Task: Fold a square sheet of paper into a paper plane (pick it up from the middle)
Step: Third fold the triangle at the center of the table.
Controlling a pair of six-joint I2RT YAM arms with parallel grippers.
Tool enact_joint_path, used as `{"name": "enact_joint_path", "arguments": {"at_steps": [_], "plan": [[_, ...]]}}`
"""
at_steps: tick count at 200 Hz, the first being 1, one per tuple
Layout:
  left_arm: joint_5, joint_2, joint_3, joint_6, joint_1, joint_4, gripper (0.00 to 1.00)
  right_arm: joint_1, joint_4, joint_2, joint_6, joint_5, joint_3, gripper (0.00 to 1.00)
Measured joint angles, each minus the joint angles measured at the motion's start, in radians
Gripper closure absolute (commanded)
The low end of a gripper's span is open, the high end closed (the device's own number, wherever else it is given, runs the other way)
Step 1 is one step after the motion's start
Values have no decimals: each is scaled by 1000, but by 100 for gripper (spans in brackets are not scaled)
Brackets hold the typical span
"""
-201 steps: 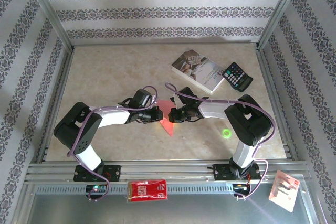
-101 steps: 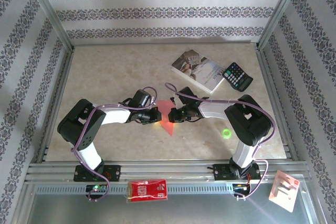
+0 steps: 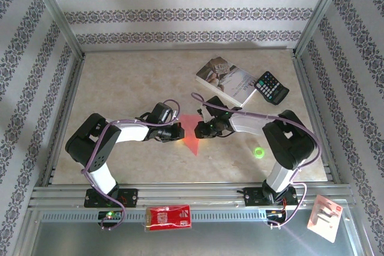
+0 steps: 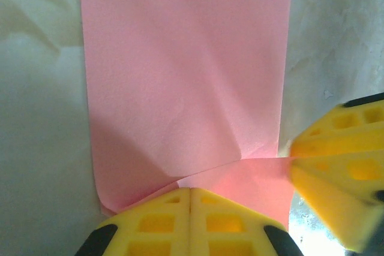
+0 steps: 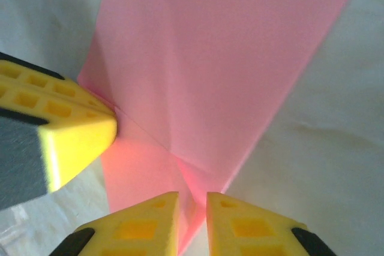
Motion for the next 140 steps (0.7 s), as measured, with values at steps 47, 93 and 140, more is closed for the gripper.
{"name": "enact_joint_path", "arguments": {"at_steps": [47,93,140], "plan": [[0,0,-3,10,0,3,100,30,59,-151,60,-48,-73,84],[0,-1,-9,11,0,13,100,134,175,-84,153,-111,-100,89],[0,-2,-11,11,0,16,100,140,199,35,168,-127,-78,93]]}}
